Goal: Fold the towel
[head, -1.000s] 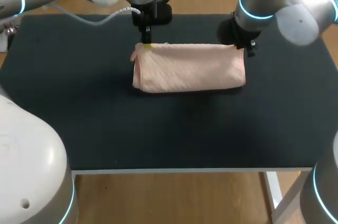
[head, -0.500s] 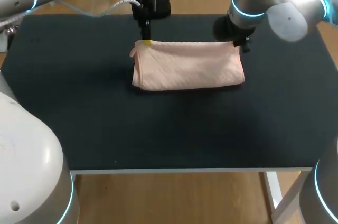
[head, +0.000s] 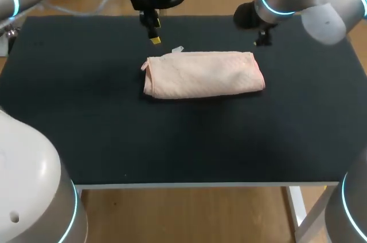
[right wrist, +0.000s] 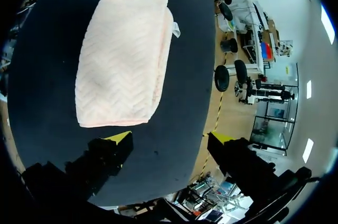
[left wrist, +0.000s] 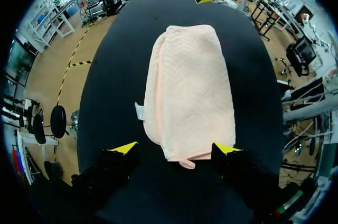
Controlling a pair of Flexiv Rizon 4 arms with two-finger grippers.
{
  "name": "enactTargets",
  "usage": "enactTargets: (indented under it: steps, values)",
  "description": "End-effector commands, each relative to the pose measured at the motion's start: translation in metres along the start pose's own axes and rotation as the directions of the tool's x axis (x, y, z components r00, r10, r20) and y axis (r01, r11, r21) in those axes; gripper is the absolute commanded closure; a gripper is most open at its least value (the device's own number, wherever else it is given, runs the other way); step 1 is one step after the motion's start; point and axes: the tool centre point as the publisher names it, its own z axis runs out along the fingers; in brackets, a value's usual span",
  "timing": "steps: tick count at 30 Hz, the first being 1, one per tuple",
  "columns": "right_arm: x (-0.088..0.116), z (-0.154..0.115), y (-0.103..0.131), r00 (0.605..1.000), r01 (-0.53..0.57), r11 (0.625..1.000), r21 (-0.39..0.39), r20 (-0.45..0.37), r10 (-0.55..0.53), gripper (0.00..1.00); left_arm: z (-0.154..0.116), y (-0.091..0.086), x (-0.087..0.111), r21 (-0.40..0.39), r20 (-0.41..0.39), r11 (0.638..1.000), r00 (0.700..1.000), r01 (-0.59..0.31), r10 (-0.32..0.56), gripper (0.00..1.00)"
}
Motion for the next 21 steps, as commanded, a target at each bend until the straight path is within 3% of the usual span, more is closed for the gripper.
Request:
enactTargets:
  steps: [1, 4, 11, 15, 19, 21]
  values:
    - [0.007, -0.017, -0.007, 1.0, 0.008, 1.0, -0.014, 0.011, -0.008, 0.0, -0.019, 0.021, 0.038, 0.187, 0.107, 0.982, 0.994, -0.026, 0.006, 0.0]
    - [0.008, -0.021, -0.006, 1.0, 0.01, 1.0, -0.015, 0.013, -0.01, 0.0, -0.02, 0.024, 0.045, 0.199, 0.086, 0.98, 0.996, -0.022, 0.005, 0.0]
    - [0.009, -0.03, -0.001, 1.0, -0.007, 1.0, -0.025, 0.02, 0.008, 0.0, -0.025, 0.035, 0.053, 0.366, 0.017, 0.93, 0.999, 0.029, -0.038, 0.0]
    - [0.012, -0.034, 0.0, 1.0, -0.017, 0.999, -0.028, 0.014, 0.018, 0.0, -0.022, 0.039, 0.06, 0.405, 0.016, 0.914, 1.0, 0.011, -0.019, 0.0]
    - [0.017, -0.038, 0.001, 1.0, 0.009, 1.0, -0.03, -0.004, -0.009, 0.0, -0.014, 0.039, 0.063, 0.346, -0.033, 0.938, 0.999, 0.002, 0.01, 0.0]
    - [0.02, -0.043, 0.003, 0.991, 0.131, 0.99, -0.044, -0.001, -0.131, 0.0, -0.008, 0.031, 0.061, 0.187, -0.05, 0.981, 0.996, -0.058, 0.068, 0.0]
